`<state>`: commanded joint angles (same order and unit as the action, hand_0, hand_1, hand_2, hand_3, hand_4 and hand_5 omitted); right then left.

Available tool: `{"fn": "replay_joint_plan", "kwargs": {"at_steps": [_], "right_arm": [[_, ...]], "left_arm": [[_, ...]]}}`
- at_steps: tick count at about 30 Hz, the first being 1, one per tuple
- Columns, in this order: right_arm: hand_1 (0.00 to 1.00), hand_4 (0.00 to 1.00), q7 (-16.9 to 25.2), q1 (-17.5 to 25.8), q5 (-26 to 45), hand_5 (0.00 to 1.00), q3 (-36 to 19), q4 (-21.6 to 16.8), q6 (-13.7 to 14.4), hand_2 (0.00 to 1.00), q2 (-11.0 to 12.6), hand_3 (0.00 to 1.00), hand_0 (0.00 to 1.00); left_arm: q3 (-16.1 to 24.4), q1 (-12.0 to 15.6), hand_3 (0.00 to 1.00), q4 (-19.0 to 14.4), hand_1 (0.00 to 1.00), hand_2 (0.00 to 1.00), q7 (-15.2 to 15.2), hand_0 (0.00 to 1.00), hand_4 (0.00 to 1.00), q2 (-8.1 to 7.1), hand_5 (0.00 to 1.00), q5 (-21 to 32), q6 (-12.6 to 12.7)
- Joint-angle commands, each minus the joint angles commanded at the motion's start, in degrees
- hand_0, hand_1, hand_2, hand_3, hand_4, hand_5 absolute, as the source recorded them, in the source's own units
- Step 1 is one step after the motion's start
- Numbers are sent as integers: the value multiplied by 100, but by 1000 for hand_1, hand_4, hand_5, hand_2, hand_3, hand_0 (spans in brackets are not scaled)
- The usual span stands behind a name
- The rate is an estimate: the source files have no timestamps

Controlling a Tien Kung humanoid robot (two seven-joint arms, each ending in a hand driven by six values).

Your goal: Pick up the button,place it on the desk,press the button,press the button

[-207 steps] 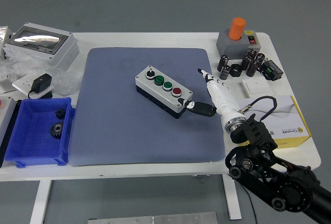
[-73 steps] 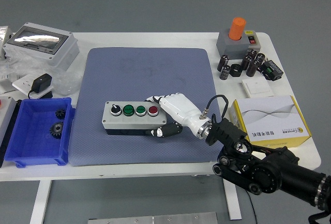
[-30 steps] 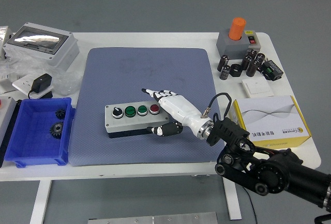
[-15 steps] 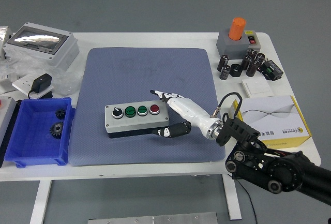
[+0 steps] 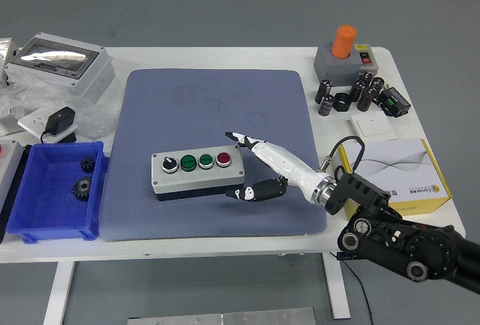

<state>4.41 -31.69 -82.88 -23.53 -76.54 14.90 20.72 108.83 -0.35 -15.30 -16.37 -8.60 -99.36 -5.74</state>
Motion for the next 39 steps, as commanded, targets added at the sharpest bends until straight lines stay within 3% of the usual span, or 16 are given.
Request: {"fn": "replay_joint_plan", "kwargs": {"at_steps": [7,8,15,20,23,25,26,28,31,32,37,38,39], "right_arm": [[891,898,55,19,93,324,9,-44,-40,998,16,998,969],[878,796,52,25,89,275,2,-55,-37,998,25,998,965],[871,770,101,150,142,262,-251,-155,41,998,96,998,964],[877,787,20,504,102,270,-937,-670,447,998,490,998,961],[877,787,-345,587,-300,270,-1353,-1038,540,998,826,998,961],[877,787,-661,509,-593,270,-1550,-1290,199,998,1080,998,961],[831,798,-831,449,-722,335,-1565,-1409,-19,940,1203,998,857],[831,798,-1124,331,-796,335,-1506,-1617,-436,940,1400,998,857],[831,798,-1511,157,-707,335,-1376,-1865,-1005,940,1514,998,857],[488,524,-1632,89,-681,266,-1344,-1922,-1197,556,1504,809,397],[488,524,-1971,-262,-665,266,-1197,-1986,-1961,556,1320,809,397],[251,297,-1990,-315,-665,141,-1166,-1969,-2063,312,1280,755,180],[251,297,-2006,-366,-671,141,-1132,-1947,-2150,312,1238,755,180]], "left_arm": [[27,-2,789,2,704,675,27,722,449,-7,896,-45,10],[26,1,787,1,704,676,27,722,447,-9,893,-45,14],[27,0,784,3,704,676,47,722,445,-8,891,-49,22],[23,9,782,7,704,677,62,722,445,6,888,-33,21],[-12,44,782,-6,704,677,31,722,445,4,888,26,35],[-33,61,782,-22,704,677,-4,722,445,-9,888,63,47],[-38,62,783,-26,703,677,-14,721,445,-18,888,74,50],[-38,54,783,-28,703,677,-17,721,445,-38,888,80,50],[-31,34,783,-26,703,677,-14,721,445,-57,888,69,42],[-32,32,782,-27,703,678,-19,720,446,-59,888,65,35],[-32,40,782,-37,703,678,-59,720,446,-70,888,53,13],[-30,40,783,-37,703,678,-61,720,446,-73,888,50,11],[-28,40,783,-38,703,678,-63,720,446,-76,888,47,9]]}}
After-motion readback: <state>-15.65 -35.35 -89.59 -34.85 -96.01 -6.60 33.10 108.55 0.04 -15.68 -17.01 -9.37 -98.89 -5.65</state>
